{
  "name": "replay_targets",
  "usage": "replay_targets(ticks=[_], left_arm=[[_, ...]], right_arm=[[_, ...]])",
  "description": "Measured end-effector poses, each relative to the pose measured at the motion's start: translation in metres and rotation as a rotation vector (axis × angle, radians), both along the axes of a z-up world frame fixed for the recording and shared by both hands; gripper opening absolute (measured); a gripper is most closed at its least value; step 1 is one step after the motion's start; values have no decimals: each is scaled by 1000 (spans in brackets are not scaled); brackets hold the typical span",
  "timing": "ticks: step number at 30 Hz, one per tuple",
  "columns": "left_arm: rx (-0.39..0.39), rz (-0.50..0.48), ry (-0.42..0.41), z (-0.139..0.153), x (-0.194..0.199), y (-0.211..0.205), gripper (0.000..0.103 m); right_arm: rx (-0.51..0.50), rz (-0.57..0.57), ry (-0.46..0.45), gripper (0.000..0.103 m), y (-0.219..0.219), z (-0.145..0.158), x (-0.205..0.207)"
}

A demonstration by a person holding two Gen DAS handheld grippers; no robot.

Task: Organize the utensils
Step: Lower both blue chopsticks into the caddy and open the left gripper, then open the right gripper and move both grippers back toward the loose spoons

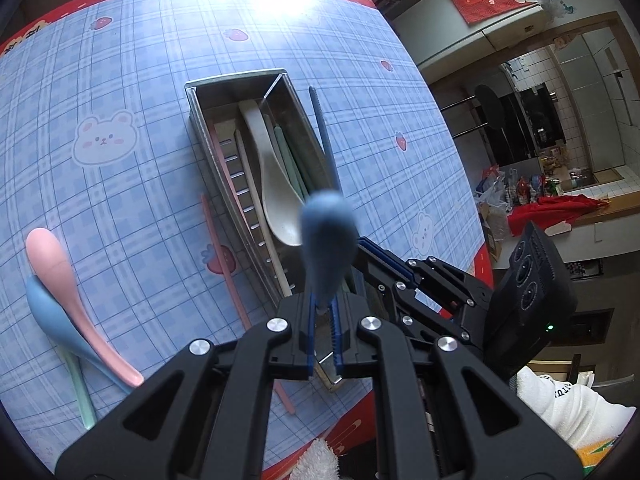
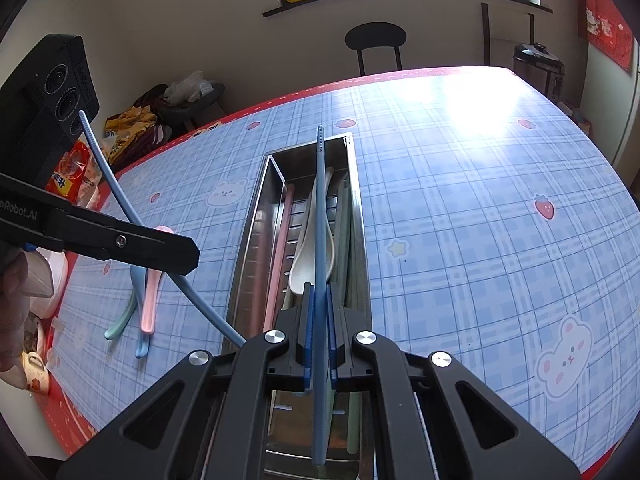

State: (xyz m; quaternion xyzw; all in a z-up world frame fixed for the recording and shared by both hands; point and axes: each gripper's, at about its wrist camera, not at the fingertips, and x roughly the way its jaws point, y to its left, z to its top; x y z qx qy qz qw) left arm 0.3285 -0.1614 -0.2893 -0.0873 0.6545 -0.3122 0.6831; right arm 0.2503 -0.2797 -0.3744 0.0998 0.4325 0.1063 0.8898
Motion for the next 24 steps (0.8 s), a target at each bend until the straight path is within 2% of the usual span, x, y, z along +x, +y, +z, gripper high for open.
replay_targets(ticks=[5, 12, 14, 16, 18, 21, 22, 24], left_arm=[[20, 13, 36, -21, 10, -9, 12], [89, -8, 22, -37, 19, -31, 11], [102, -2, 22, -40, 21, -32, 29], [104, 5, 20, -40, 20, -33, 41], [103, 4, 13, -38, 20, -33, 44], [96, 13, -8, -26, 18, -24, 54], [95, 15, -21, -21, 18, -21, 60], [97, 19, -51, -10, 17, -12, 61]], right_arm=[[3, -12, 12, 6, 1, -4, 2], [0, -23, 33, 6, 3, -12, 6], [-3, -24, 36, 6, 3, -13, 8], [-6, -29, 41, 6, 2, -14, 9], [-6, -33, 39, 6, 2, -13, 10], [-13, -30, 22, 8, 2, -6, 8], [-19, -29, 15, 10, 2, -3, 8], [-19, -34, 2, 17, 1, 3, 6]])
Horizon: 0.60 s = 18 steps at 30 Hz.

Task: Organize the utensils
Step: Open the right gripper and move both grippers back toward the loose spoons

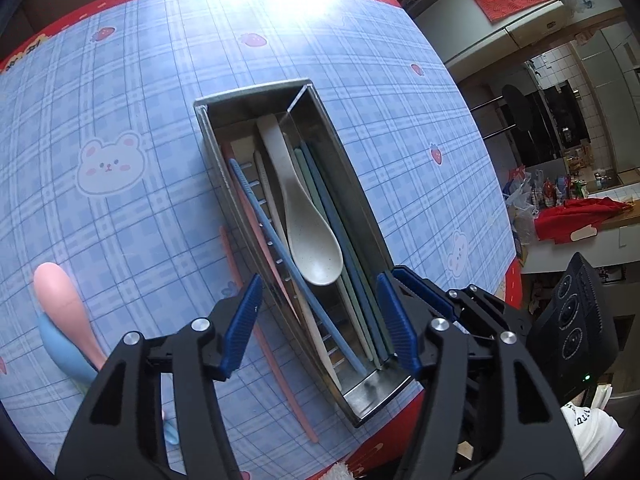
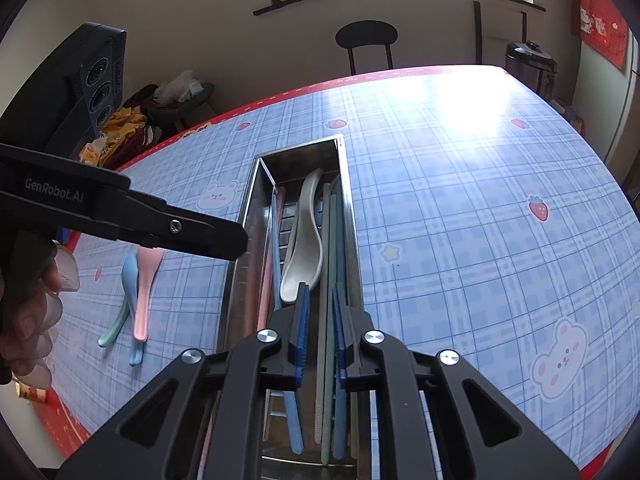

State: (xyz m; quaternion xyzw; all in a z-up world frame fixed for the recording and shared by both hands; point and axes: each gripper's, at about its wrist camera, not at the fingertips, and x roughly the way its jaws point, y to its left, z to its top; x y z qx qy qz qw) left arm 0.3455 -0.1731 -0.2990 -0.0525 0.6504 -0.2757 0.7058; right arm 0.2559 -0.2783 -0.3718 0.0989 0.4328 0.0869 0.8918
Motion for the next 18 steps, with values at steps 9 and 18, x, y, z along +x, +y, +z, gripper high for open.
replay_targets(ticks=[9, 18], left_arm=[[35, 84, -119, 45, -7, 64, 97], [100, 209, -196, 46, -41, 139, 97]], right_arm=[[-2, -8, -17, 85, 6, 18, -9], [-28, 57, 13, 97, 37, 22, -18]])
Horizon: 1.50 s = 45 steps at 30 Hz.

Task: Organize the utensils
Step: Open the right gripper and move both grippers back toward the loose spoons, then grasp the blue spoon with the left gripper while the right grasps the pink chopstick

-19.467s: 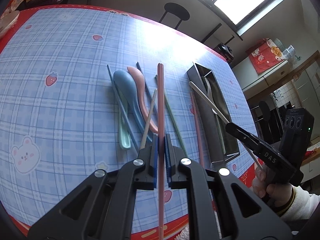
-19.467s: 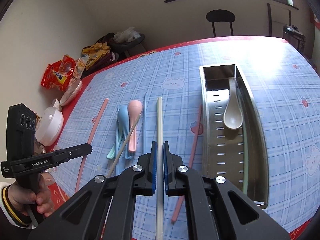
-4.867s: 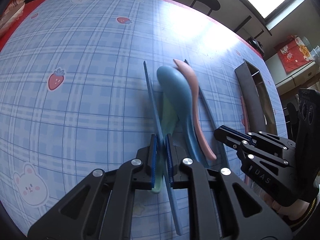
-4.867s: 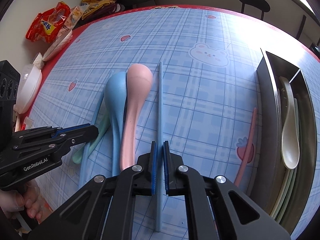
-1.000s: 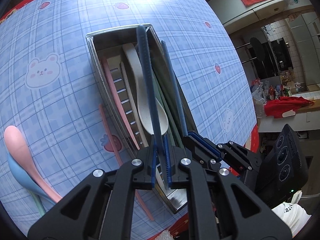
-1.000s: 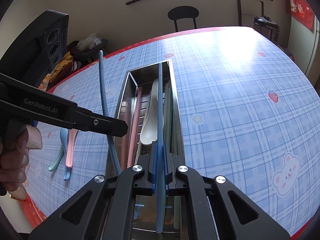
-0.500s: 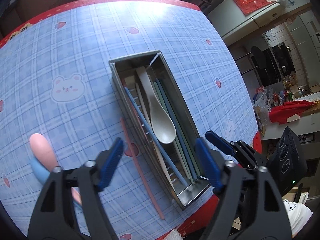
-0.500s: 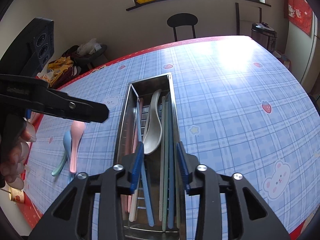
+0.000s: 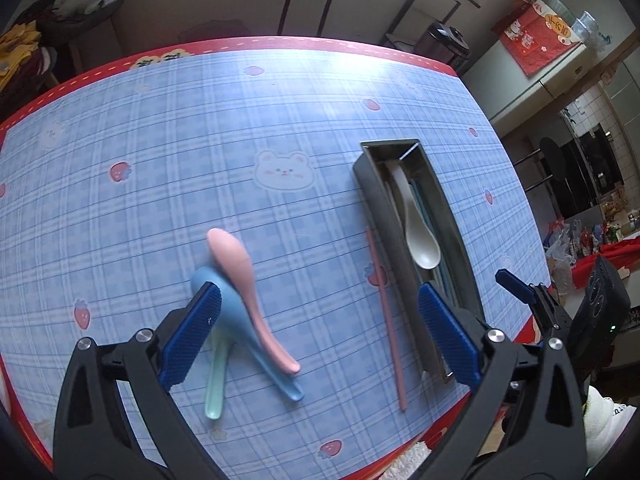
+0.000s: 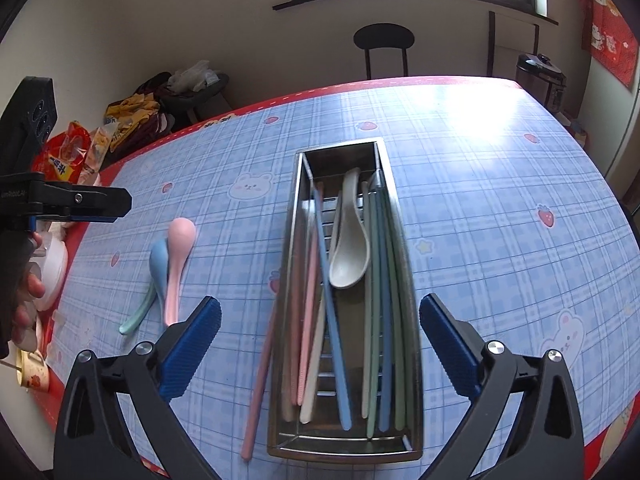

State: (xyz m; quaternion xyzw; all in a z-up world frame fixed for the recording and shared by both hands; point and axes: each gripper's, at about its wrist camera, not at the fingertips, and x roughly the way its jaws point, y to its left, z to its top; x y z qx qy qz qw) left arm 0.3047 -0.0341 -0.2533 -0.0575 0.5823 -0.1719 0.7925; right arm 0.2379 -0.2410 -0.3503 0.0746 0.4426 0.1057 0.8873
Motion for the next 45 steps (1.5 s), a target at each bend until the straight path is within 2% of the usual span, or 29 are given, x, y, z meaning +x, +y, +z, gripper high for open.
replay_targets(ticks=[4, 7, 11, 13, 16, 18, 20, 25, 34, 39, 45], left_arm=[[42, 62, -58, -11, -24, 28, 97], [22, 112, -97, -19, -44, 53, 97], [7, 156, -100, -34, -67, 81, 97], [31, 162, -101, -42, -77, 91, 97], [86, 163, -115, -50, -89, 97, 97], [96, 157, -126, -56, -95, 100, 97], [64, 152, -124, -59, -99, 103, 97], [-17, 155, -120, -64, -102, 108, 97], [-34, 177, -116, -67, -98, 112, 97], [8, 164, -111, -69, -96, 110, 97], [-11, 147, -86, -72, -98, 110, 97]], right_arm=[[35, 51, 13, 97, 18, -1, -6], [34, 76, 60, 97, 35, -6, -7], [28, 92, 107, 97, 54, -12, -10], [23, 116, 121, 96, 64, -12, -12], [-6, 148, 145, 87, 76, -12, -13], [-26, 149, 189, 79, 82, -17, -11], [-32, 148, 241, 62, 87, -24, -8], [-49, 119, 338, 49, 95, -37, -4], [-161, 28, 458, 46, 101, -55, 6], [-234, 19, 468, 46, 109, -63, 10], [-257, -11, 469, 45, 117, -70, 19]])
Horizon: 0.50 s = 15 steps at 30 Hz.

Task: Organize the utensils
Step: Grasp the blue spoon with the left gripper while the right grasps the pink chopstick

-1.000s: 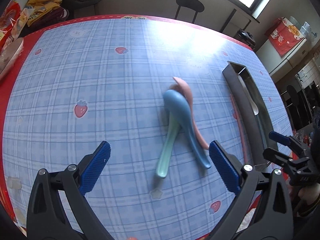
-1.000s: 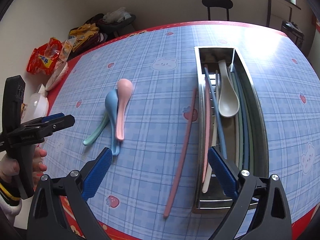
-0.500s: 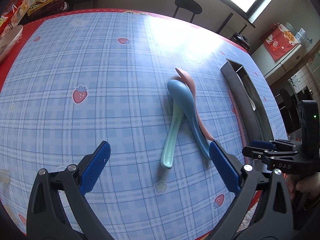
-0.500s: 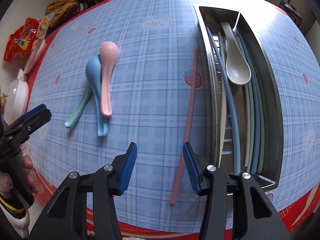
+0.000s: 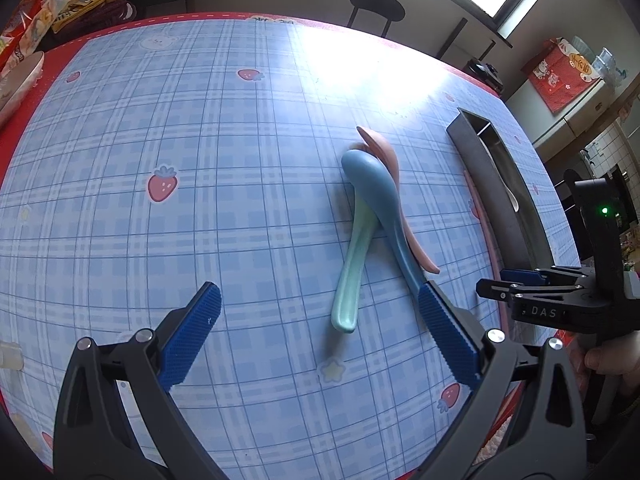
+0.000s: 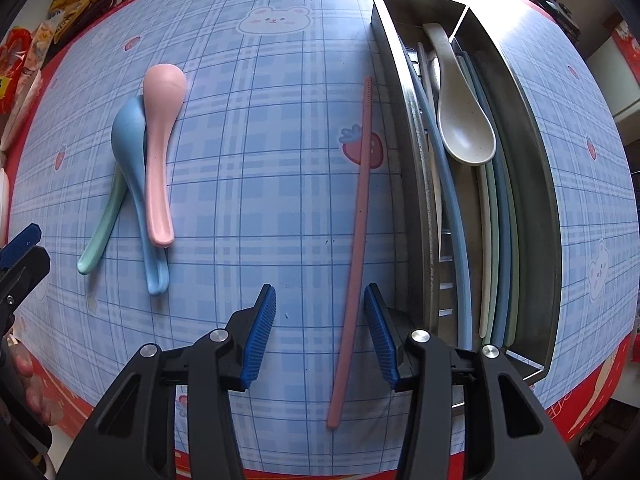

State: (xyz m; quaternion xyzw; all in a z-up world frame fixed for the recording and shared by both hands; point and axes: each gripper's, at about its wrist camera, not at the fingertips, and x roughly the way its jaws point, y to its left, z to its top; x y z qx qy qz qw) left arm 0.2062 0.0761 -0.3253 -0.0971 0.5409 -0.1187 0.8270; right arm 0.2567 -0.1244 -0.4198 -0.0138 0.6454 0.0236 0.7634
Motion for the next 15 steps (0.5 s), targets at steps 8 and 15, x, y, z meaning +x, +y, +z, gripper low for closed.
replay_targets(ticks=[8, 15], left_arm=[[-94, 6, 54, -6, 3, -1, 97], [-82, 24, 76, -2, 14, -12, 90]], right_arm=[[44, 17, -21, 20, 12, 4, 6], [86, 19, -42, 20, 15, 8, 8]])
